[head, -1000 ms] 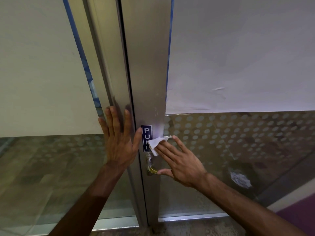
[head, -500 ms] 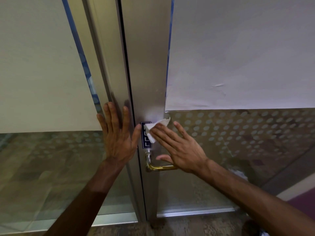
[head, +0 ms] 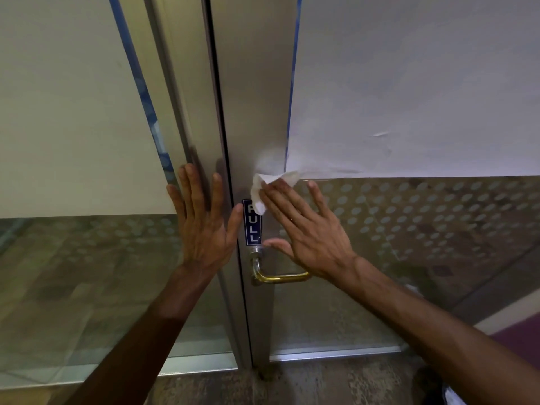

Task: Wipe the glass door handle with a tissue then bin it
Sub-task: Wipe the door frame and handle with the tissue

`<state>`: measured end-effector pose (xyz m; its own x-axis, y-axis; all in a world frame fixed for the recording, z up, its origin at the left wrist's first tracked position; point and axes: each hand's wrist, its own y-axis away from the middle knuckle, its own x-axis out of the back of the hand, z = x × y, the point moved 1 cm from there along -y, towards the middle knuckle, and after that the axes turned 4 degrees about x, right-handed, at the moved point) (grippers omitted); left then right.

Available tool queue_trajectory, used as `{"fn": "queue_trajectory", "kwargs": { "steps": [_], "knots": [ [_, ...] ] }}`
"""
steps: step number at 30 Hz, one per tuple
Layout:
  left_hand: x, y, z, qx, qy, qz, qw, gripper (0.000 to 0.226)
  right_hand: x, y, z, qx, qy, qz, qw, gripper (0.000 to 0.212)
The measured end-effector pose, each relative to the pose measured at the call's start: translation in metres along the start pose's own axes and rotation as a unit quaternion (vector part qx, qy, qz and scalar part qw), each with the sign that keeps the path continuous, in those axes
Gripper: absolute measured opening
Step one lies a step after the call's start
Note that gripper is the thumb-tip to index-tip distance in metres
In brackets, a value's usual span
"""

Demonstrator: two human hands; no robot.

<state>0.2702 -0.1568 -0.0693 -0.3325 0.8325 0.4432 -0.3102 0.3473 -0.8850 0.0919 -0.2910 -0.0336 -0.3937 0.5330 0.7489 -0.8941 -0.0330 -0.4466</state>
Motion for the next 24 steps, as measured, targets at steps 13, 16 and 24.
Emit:
{"fn": "queue_trajectory", "kwargs": {
  "steps": [13,16,24],
  "knots": [
    [0.006,0.0,0.003,0.003,-0.005,-0.015,1.0,0.078,-0.014,0.029,-0.008,0.086,0.008,-0.072,0.994,0.082],
    [0.006,-0.001,0.004,0.004,-0.009,-0.017,1.0,0.079,0.0,0.007,0.004,0.038,0.0,-0.012,0.999,0.085],
    [0.003,0.001,0.003,0.003,-0.016,-0.016,1.0,0.081,-0.024,0.032,-0.033,0.054,-0.069,-0.084,0.993,0.084]
  ]
}}
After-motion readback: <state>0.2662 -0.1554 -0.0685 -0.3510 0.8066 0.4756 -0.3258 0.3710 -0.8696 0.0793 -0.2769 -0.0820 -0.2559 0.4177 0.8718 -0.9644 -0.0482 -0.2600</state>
